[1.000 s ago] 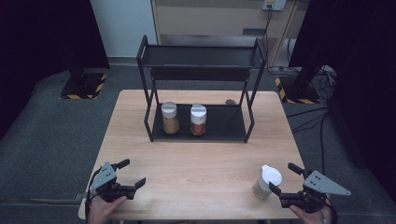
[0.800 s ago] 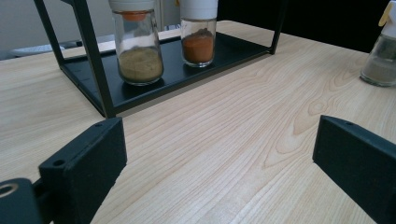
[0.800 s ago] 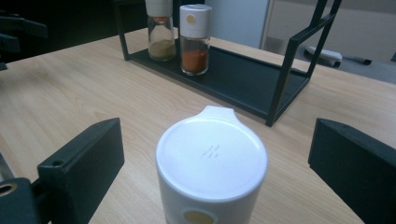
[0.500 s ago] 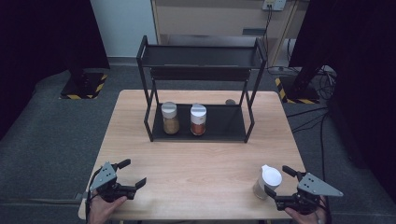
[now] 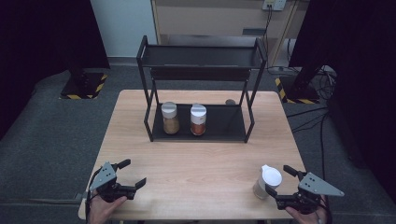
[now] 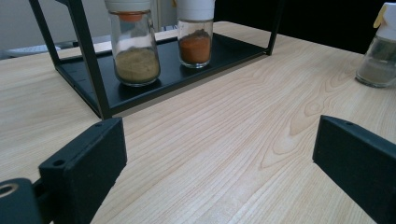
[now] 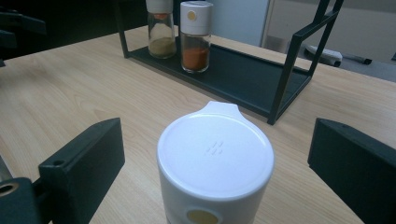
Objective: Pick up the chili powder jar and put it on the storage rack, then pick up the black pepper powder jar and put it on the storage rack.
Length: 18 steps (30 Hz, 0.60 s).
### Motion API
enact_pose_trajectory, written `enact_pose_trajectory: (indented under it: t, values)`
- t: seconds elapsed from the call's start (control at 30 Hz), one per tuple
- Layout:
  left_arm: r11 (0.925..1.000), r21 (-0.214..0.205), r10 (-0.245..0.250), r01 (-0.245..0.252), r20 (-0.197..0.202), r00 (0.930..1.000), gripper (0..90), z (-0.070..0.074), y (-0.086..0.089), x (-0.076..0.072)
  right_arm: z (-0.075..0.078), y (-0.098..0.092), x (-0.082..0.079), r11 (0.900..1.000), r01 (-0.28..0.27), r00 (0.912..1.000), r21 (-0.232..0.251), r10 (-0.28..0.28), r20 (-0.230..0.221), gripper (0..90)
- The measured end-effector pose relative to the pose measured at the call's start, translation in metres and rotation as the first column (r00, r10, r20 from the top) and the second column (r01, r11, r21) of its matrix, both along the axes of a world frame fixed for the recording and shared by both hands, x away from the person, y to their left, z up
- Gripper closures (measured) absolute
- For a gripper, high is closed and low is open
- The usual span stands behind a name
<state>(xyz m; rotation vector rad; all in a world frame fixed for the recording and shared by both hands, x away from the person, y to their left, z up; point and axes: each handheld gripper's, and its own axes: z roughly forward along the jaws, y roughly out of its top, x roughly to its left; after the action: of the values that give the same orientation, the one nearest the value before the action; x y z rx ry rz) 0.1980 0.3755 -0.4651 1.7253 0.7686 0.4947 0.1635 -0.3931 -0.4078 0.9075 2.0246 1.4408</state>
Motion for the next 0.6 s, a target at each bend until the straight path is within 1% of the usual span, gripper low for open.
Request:
enact_pose_trajectory:
  t: [0.23, 0.33, 0.6]
  values:
    - [1.0, 0.001, -0.002, 0.002, 0.003, 1.0, 2.0, 0.0003, -0.0004, -0.0003, 0.0004, -0.0011, -0.0011, 1.0, 0.004, 1.0, 0.004, -0.004, 0.001, 4.1]
    - [1.0, 0.006, -0.006, 0.006, 0.001, 1.0, 2.0, 0.0002, -0.0011, 0.0008, 0.0014, -0.0011, -0.0033, 1.0, 0.008, 0.9999, 0.003, -0.008, 0.008, 4.0]
    - [1.0, 0.006, -0.005, 0.005, 0.001, 1.0, 2.0, 0.0006, -0.0008, 0.0001, 0.005, -0.0024, -0.0051, 0.9996, 0.018, 0.9998, 0.023, -0.018, 0.01, 3.4]
